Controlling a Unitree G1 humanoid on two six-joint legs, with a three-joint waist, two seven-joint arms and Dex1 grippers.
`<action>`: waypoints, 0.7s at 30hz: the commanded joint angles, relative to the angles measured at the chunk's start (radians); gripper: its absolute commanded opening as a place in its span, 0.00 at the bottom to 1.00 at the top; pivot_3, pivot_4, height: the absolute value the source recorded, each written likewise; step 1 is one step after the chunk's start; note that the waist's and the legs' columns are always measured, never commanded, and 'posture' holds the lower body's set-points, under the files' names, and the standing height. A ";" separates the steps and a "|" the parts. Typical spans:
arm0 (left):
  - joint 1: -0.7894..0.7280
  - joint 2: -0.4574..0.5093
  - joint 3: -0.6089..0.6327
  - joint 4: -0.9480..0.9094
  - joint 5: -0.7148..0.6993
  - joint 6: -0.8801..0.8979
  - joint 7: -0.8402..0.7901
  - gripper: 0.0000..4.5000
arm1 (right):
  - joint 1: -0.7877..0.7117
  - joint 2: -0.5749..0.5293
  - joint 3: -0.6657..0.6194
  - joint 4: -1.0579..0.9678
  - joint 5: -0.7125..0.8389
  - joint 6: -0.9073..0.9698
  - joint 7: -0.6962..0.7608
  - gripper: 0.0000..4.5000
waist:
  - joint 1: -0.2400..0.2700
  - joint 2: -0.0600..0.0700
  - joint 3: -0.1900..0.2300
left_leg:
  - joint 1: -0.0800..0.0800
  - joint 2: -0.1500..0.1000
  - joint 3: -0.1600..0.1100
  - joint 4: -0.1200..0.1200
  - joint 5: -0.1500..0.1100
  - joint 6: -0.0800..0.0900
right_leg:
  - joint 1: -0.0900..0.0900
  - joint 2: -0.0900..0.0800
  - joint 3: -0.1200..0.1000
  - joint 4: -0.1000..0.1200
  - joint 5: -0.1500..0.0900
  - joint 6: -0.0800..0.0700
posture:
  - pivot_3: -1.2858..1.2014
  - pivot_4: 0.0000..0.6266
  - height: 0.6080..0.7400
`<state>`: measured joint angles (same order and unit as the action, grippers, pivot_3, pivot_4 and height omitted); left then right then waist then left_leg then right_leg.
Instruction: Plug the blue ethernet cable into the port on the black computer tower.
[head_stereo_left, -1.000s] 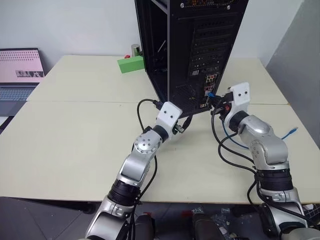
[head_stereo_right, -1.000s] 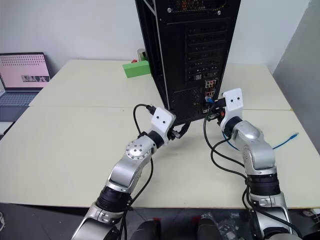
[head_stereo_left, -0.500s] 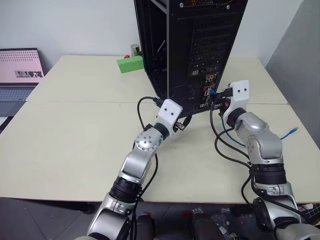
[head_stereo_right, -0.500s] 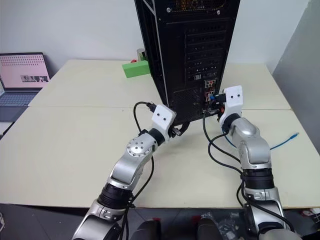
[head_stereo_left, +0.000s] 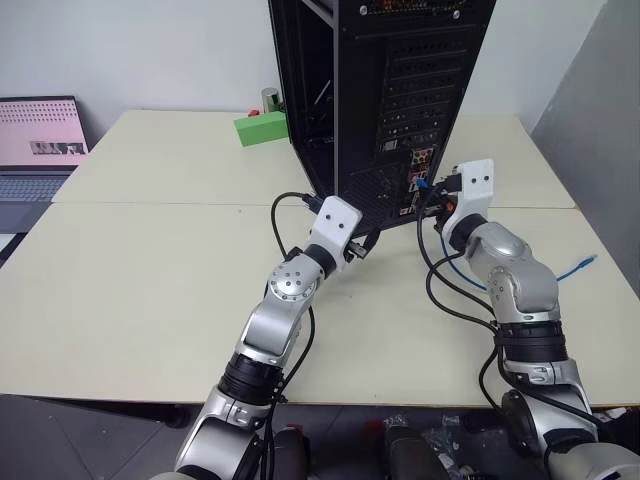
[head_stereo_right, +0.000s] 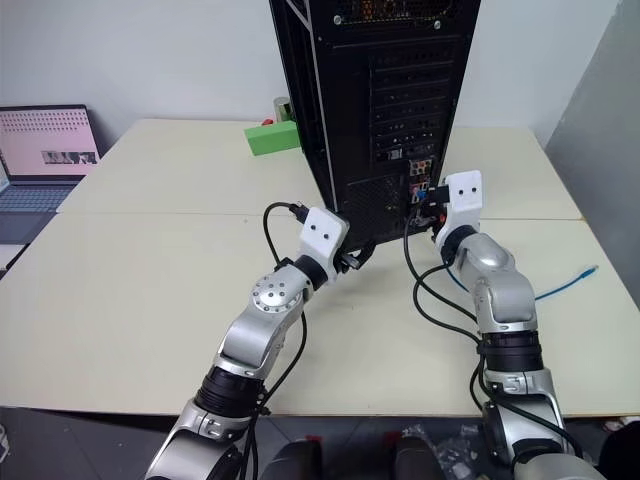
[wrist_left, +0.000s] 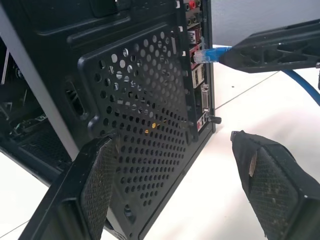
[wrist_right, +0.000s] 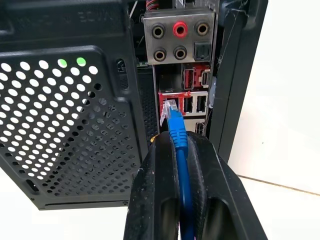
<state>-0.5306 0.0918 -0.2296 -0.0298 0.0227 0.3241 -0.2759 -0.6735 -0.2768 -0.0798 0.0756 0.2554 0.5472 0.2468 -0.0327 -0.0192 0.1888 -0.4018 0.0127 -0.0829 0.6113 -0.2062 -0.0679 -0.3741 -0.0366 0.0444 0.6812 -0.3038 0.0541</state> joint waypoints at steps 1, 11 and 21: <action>-0.018 -0.008 0.003 -0.018 0.006 -0.010 0.001 0.83 | -0.034 0.000 -0.018 -0.011 0.001 -0.032 0.004 0.00 | 0.000 0.000 0.000 | 0.000 0.000 0.000 0.000 0.000 0.000 | 0.000 0.000 0.000 0.000 0.000 0.000 | 0.52 0.24 1.00; -0.016 -0.007 0.006 -0.018 0.004 -0.009 0.001 0.83 | -0.043 0.003 -0.014 0.024 -0.005 -0.048 0.005 0.00 | -0.001 0.000 0.000 | 0.000 0.000 0.000 0.000 0.000 0.000 | 0.000 0.000 0.000 0.000 0.000 0.000 | 0.52 0.24 1.00; -0.018 -0.005 0.007 -0.015 0.005 -0.011 0.000 0.83 | -0.064 0.016 -0.028 0.050 0.001 -0.061 -0.002 0.00 | -0.003 0.000 0.000 | 0.000 0.000 0.000 0.000 0.000 0.000 | 0.000 0.000 0.000 0.000 0.000 0.000 | 0.52 0.24 1.00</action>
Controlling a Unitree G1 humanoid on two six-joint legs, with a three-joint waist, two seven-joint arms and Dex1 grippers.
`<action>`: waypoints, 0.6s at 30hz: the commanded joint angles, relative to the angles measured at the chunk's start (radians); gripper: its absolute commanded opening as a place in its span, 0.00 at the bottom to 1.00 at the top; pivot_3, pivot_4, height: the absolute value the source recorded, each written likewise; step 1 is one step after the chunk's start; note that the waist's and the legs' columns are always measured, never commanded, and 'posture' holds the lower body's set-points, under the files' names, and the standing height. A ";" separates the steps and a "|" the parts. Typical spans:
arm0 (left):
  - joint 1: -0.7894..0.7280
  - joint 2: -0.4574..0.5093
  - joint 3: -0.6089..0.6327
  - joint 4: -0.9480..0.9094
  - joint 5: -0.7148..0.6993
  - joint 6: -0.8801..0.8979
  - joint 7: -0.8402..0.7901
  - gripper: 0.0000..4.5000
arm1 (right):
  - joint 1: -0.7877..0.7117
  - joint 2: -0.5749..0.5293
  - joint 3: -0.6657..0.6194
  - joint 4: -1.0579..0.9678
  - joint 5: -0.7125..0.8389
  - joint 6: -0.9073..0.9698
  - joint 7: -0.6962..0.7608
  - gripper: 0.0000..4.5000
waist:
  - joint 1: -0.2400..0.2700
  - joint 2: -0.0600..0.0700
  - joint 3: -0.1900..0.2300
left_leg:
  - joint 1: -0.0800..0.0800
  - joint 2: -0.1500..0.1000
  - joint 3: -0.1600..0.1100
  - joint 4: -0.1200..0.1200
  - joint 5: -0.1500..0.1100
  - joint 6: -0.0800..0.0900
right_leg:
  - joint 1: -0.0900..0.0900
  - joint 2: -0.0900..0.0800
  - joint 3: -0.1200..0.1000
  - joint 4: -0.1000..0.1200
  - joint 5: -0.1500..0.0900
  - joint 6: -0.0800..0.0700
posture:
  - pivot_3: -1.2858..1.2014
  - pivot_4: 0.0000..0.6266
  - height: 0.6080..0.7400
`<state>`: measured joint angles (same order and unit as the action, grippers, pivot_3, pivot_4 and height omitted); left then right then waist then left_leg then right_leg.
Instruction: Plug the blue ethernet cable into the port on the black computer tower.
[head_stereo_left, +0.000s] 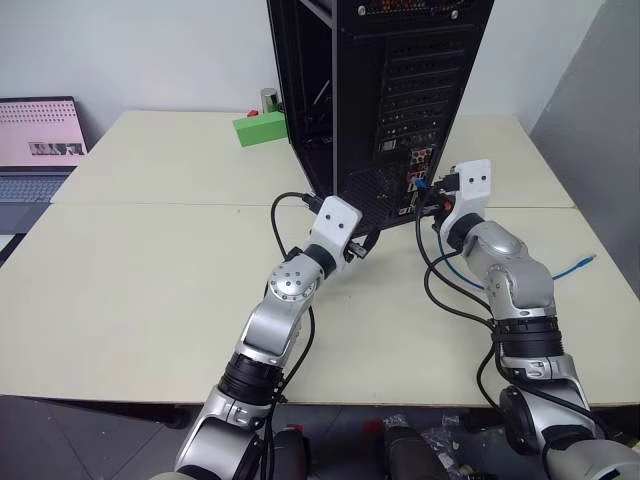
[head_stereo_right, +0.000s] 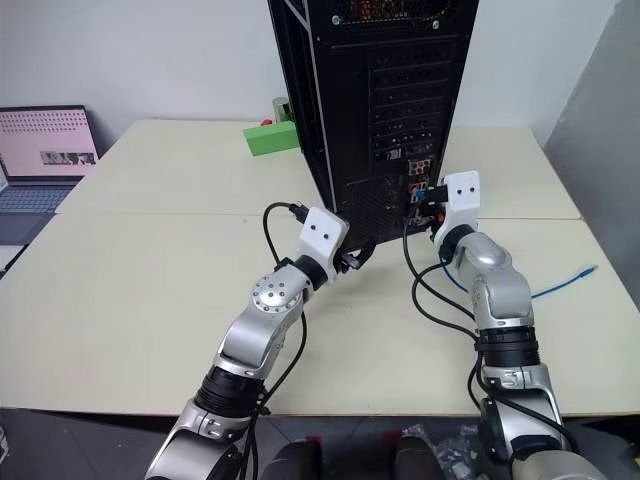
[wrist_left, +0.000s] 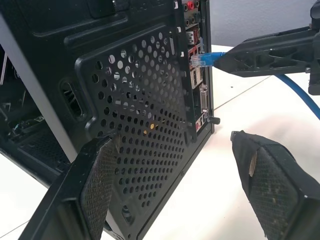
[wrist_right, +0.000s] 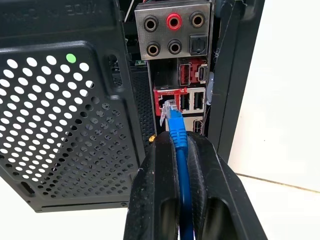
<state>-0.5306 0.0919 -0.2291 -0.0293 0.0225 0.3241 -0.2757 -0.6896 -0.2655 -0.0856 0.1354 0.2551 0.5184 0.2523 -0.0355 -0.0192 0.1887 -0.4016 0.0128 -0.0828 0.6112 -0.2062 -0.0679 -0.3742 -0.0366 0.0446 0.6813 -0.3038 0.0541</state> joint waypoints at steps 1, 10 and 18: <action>-0.018 -0.005 0.006 -0.016 0.006 -0.011 0.000 0.83 | -0.050 0.005 -0.023 -0.010 0.002 -0.032 -0.008 0.00 | -0.001 0.000 0.000 | 0.000 0.000 0.000 0.000 0.000 0.000 | 0.000 0.000 0.000 0.000 0.000 0.000 | 0.52 0.24 1.00; -0.012 -0.006 0.002 -0.023 0.005 -0.008 -0.003 0.83 | -0.061 0.006 -0.025 -0.024 0.006 -0.029 -0.006 0.00 | -0.005 0.000 0.000 | 0.000 0.000 0.000 0.000 0.000 0.000 | 0.000 0.000 0.000 0.000 0.000 0.000 | 0.52 0.24 1.00; -0.010 -0.005 -0.001 -0.025 0.007 -0.007 -0.004 0.83 | -0.080 0.012 -0.015 -0.019 -0.003 -0.040 -0.005 0.00 | -0.007 0.000 0.000 | 0.000 0.000 0.000 0.000 0.000 0.000 | -0.001 0.000 0.000 0.000 0.000 0.000 | 0.52 0.24 1.00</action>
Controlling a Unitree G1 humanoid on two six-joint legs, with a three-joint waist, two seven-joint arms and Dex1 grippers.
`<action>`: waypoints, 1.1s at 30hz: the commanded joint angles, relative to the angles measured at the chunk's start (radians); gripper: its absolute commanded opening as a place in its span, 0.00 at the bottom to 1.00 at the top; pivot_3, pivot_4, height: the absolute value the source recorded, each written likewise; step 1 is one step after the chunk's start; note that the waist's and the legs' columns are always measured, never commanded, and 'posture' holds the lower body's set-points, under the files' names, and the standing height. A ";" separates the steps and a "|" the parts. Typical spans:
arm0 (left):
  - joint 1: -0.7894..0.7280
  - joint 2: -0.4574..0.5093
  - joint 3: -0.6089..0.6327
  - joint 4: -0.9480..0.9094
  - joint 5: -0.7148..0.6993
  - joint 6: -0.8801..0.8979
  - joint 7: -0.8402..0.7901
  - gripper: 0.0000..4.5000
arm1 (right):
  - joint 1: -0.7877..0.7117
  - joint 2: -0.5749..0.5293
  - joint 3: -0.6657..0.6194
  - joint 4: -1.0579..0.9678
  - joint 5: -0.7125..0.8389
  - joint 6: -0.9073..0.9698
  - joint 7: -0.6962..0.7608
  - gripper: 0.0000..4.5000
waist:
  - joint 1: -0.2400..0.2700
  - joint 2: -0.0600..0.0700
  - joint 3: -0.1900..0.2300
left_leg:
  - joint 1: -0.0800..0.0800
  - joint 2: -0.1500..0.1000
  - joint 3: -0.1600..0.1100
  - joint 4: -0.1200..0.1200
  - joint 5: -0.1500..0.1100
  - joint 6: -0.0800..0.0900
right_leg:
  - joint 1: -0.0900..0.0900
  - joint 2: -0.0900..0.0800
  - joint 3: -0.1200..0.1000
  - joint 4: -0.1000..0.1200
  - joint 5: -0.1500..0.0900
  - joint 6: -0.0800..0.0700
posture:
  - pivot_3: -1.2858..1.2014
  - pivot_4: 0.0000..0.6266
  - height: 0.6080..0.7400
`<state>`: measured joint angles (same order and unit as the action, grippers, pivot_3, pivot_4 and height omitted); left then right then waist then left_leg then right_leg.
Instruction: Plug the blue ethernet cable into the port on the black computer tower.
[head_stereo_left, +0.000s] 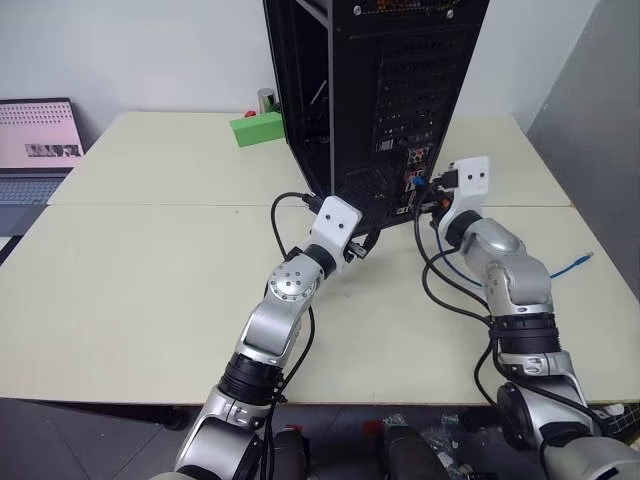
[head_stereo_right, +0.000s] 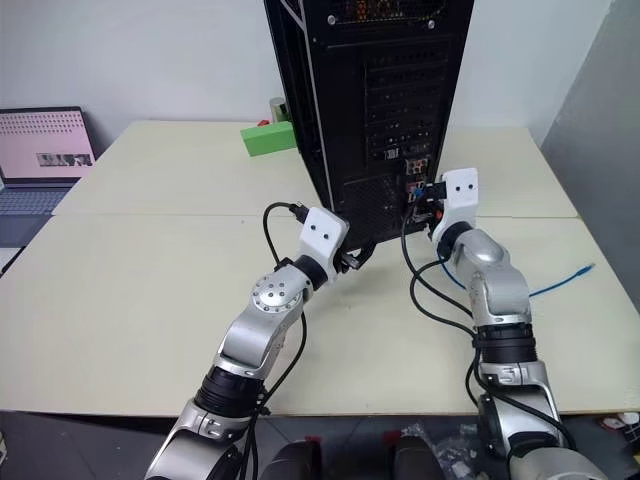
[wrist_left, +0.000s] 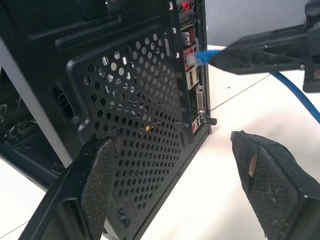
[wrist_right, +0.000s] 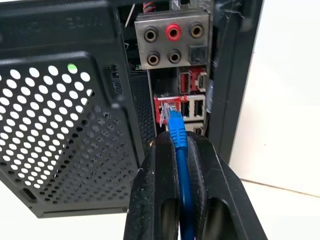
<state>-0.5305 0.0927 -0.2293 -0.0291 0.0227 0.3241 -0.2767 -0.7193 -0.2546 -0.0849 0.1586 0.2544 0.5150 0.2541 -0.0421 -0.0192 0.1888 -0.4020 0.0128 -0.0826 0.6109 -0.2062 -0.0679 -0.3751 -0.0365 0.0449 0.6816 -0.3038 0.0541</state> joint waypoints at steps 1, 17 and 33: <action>-0.010 -0.006 -0.001 -0.026 0.007 -0.007 -0.003 0.83 | -0.051 0.003 -0.017 -0.041 -0.002 -0.036 -0.009 0.00 | -0.001 0.000 0.000 | 0.000 0.000 0.000 0.000 0.000 0.000 | 0.000 0.000 0.000 0.000 0.000 0.000 | 0.52 0.24 1.00; -0.004 -0.021 -0.001 -0.045 -0.008 0.001 -0.009 0.83 | -0.068 0.080 -0.038 -0.006 0.001 -0.029 -0.103 0.00 | -0.008 0.000 0.000 | 0.000 0.000 0.000 0.000 0.000 0.000 | 0.000 0.000 0.000 0.000 0.000 0.000 | 0.52 0.24 1.00; -0.002 -0.028 0.016 -0.049 -0.016 -0.006 -0.009 0.84 | -0.082 0.075 -0.036 0.057 0.000 -0.063 -0.075 0.17 | -0.017 0.000 0.000 | 0.001 0.000 0.001 0.000 0.000 0.000 | 0.000 0.001 0.001 0.001 0.000 0.000 | 0.52 0.24 1.00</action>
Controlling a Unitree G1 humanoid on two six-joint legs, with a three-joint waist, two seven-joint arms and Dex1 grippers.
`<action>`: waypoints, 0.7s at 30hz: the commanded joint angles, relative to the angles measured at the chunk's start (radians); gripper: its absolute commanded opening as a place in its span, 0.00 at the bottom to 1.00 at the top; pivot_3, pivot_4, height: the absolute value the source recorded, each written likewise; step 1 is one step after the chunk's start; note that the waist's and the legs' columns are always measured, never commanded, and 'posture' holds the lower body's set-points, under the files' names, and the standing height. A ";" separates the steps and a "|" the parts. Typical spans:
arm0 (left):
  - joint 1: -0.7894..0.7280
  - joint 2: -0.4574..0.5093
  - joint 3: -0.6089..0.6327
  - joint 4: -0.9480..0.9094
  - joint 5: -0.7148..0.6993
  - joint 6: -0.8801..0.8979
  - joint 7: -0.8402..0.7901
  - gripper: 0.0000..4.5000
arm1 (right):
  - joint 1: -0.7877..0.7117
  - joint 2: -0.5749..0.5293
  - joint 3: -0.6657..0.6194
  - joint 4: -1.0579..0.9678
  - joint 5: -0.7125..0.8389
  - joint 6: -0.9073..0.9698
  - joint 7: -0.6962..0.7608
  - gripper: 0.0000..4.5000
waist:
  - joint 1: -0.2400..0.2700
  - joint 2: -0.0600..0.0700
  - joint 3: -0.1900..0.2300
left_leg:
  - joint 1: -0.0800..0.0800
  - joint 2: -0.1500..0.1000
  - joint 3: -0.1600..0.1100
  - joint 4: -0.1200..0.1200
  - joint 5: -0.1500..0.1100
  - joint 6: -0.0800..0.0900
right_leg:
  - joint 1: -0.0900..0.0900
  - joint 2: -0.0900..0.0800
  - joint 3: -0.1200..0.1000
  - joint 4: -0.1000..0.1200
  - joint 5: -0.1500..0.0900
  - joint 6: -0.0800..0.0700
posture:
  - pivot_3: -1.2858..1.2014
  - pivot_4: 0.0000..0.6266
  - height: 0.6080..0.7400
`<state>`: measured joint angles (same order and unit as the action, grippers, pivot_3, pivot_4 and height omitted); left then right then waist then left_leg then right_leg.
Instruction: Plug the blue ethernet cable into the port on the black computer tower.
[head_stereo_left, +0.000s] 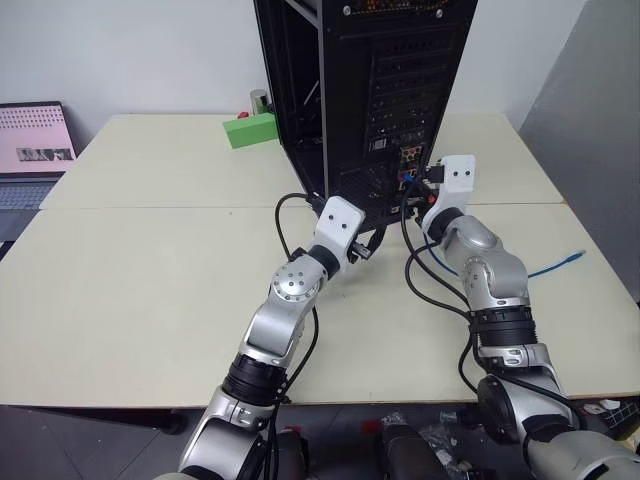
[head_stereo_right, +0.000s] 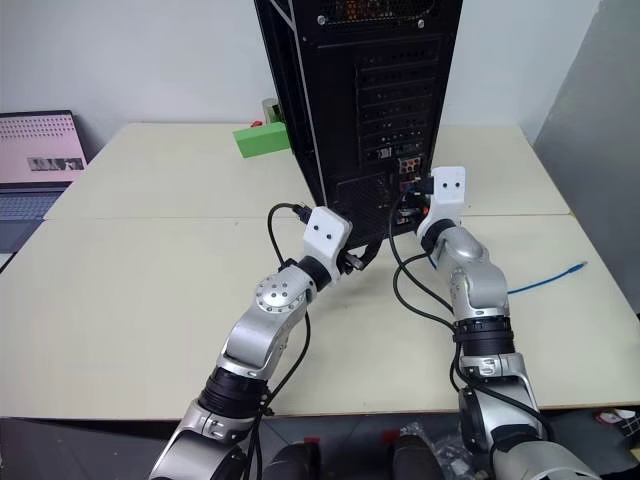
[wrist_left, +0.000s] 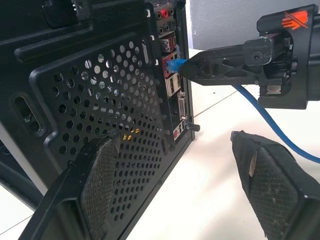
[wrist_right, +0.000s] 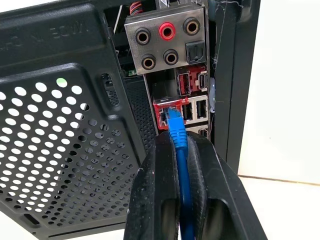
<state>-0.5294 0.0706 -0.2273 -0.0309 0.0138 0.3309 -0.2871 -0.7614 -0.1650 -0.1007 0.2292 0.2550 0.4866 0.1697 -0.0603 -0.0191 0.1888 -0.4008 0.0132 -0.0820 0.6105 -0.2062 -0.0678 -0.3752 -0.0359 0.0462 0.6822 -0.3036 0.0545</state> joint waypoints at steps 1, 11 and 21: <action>-0.004 -0.007 0.015 -0.047 -0.008 -0.014 0.001 0.84 | -0.037 -0.021 -0.020 -0.014 -0.001 -0.036 0.015 0.23 | 0.003 0.000 0.000 | 0.000 0.000 0.000 0.000 0.000 0.000 | 0.000 0.000 0.000 0.000 0.000 0.000 | 0.52 0.24 1.00; 0.003 0.009 0.018 -0.079 -0.028 0.015 -0.030 0.84 | 0.065 -0.128 -0.009 -0.152 0.045 0.011 0.171 0.69 | 0.013 0.000 0.000 | -0.002 -0.001 0.000 0.000 0.000 0.000 | 0.000 -0.001 -0.001 -0.002 0.000 0.000 | 0.52 0.24 1.00; 0.083 0.205 0.083 -0.302 -0.100 0.225 -0.174 0.84 | 0.207 -0.327 -0.093 -0.302 0.158 0.012 0.410 0.99 | 0.011 0.000 0.000 | -0.001 -0.001 0.000 -0.001 0.000 0.000 | 0.000 -0.001 -0.001 -0.002 0.000 0.000 | 0.52 0.24 1.00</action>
<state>-0.4388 0.2318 -0.1820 -0.2406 -0.0525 0.5183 -0.4152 -0.5663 -0.4434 -0.1519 -0.0177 0.3672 0.5183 0.5010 -0.0496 -0.0193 0.1889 -0.4020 0.0126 -0.0827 0.6098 -0.2063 -0.0678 -0.3748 -0.0368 0.0449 0.6805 -0.3038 0.0546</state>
